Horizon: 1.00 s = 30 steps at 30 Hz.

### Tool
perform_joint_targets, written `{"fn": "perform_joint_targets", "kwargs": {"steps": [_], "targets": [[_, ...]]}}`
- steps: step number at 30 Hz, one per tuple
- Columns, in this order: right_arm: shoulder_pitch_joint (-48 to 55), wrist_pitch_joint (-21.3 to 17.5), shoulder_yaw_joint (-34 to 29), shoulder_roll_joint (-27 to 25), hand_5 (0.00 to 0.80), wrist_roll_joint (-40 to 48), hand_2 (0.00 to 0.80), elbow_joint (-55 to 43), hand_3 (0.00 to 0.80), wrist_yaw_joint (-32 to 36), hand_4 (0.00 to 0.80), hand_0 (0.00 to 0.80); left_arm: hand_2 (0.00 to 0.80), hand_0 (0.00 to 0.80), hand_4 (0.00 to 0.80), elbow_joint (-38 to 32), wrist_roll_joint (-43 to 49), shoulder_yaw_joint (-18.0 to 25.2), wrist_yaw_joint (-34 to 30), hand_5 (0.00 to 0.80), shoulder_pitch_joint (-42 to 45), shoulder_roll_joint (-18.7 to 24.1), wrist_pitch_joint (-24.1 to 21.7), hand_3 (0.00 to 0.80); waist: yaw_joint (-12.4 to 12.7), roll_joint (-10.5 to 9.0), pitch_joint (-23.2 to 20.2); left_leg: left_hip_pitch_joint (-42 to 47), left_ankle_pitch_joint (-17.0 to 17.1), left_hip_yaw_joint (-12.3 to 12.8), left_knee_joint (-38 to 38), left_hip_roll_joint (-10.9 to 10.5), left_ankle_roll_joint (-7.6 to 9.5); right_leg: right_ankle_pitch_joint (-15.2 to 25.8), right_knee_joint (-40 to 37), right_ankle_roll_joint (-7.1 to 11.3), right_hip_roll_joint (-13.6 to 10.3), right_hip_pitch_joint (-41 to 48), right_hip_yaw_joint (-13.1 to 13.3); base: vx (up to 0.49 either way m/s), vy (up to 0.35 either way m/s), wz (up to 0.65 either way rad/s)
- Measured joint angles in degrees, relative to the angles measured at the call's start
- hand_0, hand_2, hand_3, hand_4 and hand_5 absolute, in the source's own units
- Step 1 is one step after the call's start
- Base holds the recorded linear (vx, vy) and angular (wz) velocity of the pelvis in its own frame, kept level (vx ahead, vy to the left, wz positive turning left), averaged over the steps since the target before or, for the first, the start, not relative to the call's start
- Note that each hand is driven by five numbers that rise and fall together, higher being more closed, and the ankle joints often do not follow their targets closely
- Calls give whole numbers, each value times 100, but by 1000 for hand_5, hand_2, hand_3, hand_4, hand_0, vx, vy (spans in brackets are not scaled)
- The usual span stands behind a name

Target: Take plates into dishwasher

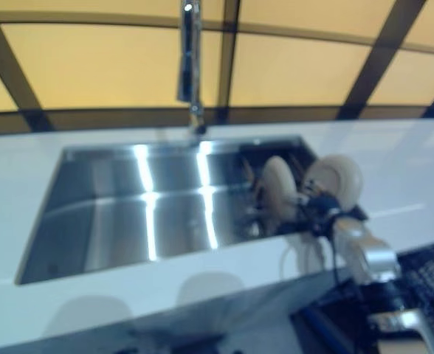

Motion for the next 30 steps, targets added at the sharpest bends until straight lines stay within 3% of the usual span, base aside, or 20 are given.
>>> {"fn": "perform_joint_targets", "kwargs": {"steps": [30], "targets": [[-451,343,225,-20,0,-229,0,179,0,372,0,0,0,0,0,-112,1,-8,-1,0,-64,2,113,0,19,-18,30,-3,0,-9,0,-2,0,0,0,0,-1,5,-34,0,0,0]]}}
